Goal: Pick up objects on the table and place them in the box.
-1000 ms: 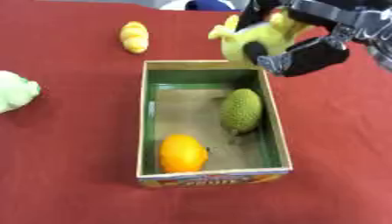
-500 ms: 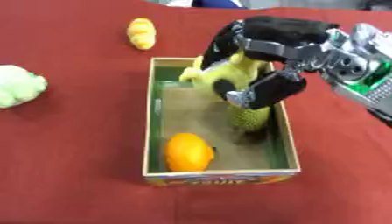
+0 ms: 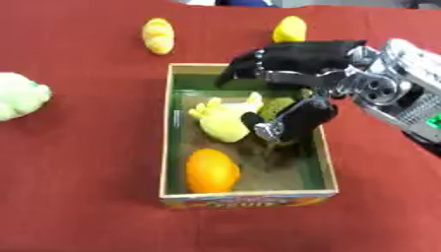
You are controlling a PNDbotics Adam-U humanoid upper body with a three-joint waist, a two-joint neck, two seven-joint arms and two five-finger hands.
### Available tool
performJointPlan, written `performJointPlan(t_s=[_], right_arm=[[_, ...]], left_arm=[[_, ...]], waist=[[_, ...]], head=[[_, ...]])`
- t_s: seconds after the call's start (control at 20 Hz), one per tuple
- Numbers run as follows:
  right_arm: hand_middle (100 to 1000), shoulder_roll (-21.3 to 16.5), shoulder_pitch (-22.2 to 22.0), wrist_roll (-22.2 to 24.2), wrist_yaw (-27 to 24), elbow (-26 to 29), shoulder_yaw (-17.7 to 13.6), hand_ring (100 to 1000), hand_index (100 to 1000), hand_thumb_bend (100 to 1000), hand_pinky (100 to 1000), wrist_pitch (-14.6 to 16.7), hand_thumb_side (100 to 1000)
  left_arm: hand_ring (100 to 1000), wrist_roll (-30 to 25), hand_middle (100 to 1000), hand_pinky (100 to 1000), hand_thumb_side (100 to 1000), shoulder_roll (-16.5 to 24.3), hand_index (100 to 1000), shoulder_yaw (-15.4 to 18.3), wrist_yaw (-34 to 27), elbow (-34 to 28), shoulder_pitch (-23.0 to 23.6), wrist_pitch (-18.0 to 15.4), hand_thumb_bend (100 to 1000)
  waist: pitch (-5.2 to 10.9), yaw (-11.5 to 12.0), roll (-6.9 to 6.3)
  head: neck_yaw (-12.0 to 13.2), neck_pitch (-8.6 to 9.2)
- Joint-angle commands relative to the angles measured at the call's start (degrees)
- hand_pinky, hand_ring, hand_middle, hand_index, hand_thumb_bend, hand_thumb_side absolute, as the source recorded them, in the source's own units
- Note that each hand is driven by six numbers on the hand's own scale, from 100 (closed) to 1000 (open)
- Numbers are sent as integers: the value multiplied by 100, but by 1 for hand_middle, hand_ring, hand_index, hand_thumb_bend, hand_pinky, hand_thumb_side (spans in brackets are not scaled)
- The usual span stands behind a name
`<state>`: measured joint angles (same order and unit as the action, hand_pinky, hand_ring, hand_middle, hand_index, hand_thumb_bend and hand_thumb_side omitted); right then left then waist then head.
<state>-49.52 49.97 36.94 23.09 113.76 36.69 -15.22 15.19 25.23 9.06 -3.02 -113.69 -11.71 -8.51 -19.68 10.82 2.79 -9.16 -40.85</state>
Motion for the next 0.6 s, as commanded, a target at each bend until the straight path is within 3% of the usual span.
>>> performJointPlan(t_s=[0.05,0.3,0.45,0.6], right_arm=[[885,-103,37,30,68,83,-184,919,951,100,881,128,238],[854,-196,-67,-232,-141,83,-424,885,933,100,860,164,208],[783,-341,-142,-608,-460,83,-746,808,874,100,819,131,180],[773,-522,-214,-923,-768,83,-1120,796,868,100,816,82,171]], left_arm=[[672,-23,670,774,630,129,848,32,9,-90,-65,-8,100],[672,-27,670,774,629,128,848,40,19,-90,-60,-11,100],[672,-25,670,774,629,131,848,47,29,-90,-51,-11,100],[672,-19,671,774,628,137,848,54,38,-90,-38,-7,100]], waist=[[114,-18,-35],[154,-47,-37],[174,-66,-37],[179,-86,-37]], head=[[32,14],[59,29],[73,40],[76,55]])
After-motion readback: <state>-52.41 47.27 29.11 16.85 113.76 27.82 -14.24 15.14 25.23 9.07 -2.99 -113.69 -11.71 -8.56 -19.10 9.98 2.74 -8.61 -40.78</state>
